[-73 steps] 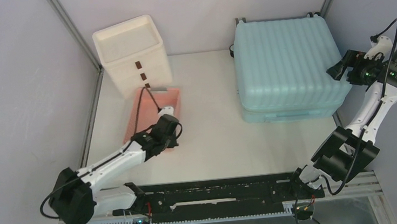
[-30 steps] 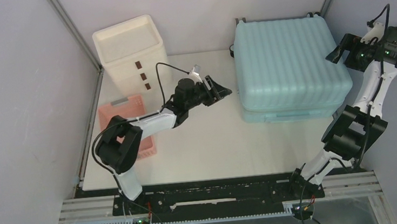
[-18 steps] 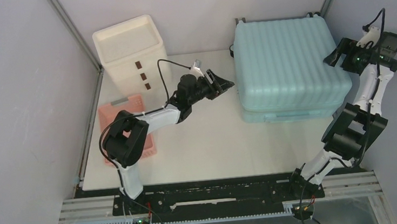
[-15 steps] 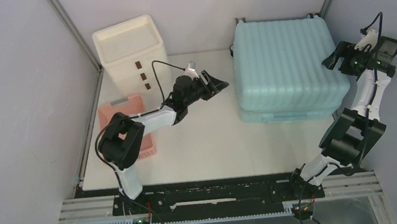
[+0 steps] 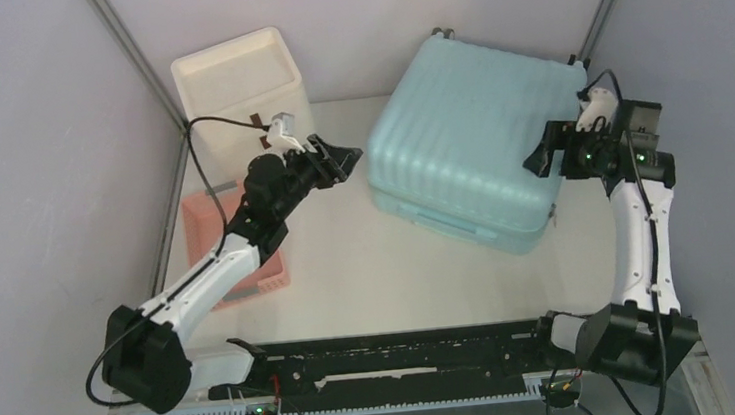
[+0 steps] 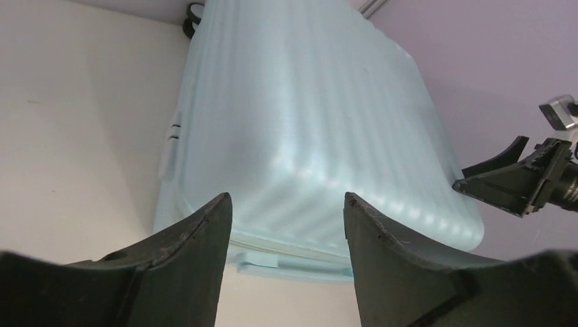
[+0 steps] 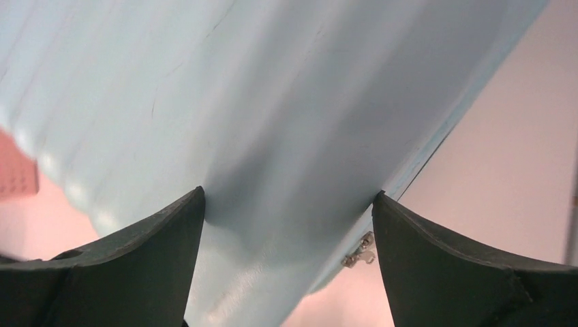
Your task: Open, take out, and arrange the luggage
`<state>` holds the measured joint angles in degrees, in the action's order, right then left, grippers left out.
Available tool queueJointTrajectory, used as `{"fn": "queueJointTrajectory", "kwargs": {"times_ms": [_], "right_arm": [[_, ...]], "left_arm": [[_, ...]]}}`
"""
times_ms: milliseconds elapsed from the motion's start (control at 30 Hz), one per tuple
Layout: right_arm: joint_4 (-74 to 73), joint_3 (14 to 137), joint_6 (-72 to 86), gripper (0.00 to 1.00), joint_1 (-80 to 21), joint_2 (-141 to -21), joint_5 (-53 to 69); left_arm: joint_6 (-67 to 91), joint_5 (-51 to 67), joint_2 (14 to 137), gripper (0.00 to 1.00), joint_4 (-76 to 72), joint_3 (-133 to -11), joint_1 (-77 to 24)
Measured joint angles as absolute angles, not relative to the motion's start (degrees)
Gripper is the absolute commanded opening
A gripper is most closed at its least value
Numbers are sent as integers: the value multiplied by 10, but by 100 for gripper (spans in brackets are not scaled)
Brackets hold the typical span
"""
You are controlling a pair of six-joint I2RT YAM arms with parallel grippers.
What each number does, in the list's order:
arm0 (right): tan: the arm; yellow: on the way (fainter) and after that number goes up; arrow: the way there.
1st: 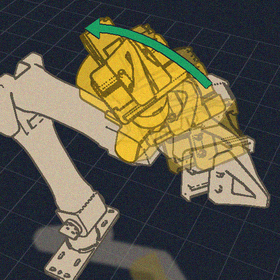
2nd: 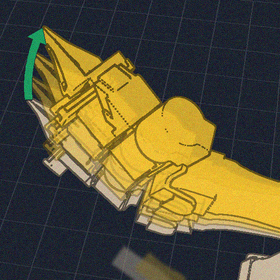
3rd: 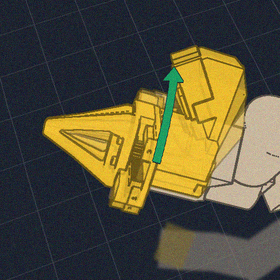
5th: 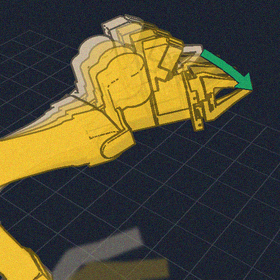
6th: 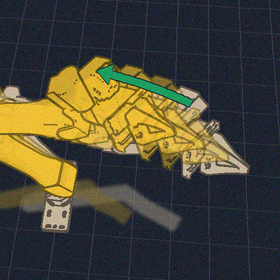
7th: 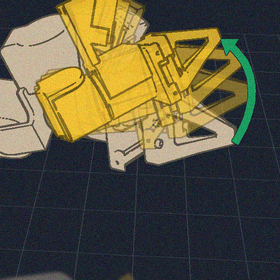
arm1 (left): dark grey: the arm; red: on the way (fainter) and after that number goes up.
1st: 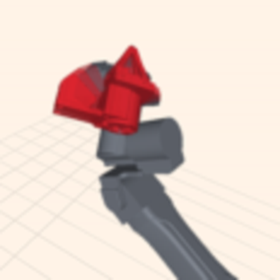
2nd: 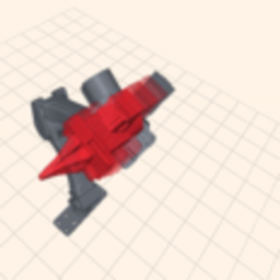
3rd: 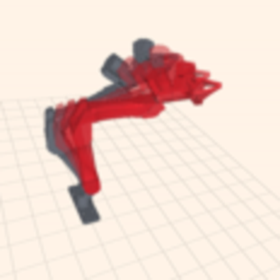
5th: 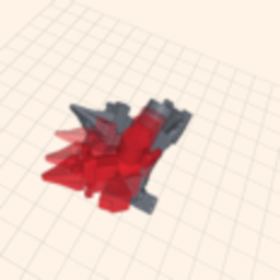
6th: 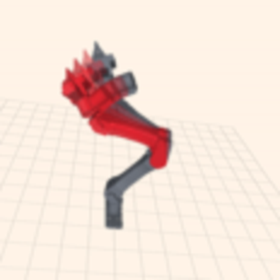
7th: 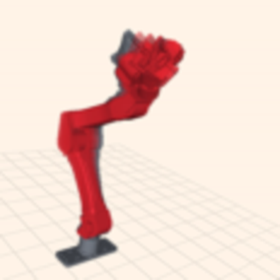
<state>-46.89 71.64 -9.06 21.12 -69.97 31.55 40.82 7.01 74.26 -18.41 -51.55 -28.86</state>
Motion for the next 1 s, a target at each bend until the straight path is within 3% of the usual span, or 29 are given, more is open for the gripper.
{"fn": "queueJointTrajectory", "kwargs": {"times_ms": [167,367,533,700,833,1000], "right_arm": [[-531,708,-107,100,149,-658,346],[-609,714,-264,99,183,-650,454],[-722,722,-418,78,284,-647,498],[-766,710,-514,34,352,-657,498],[-741,642,-539,29,331,-644,497],[-661,571,-503,25,222,-620,489]], "left_arm": [[349,75,663,63,-160,-480,-289],[310,82,578,53,-153,-418,-319],[300,40,568,38,-141,-375,-382],[301,-16,606,23,-128,-371,-400],[300,-38,656,20,-135,-372,-401],[298,-59,705,20,-119,-385,-402]]}}
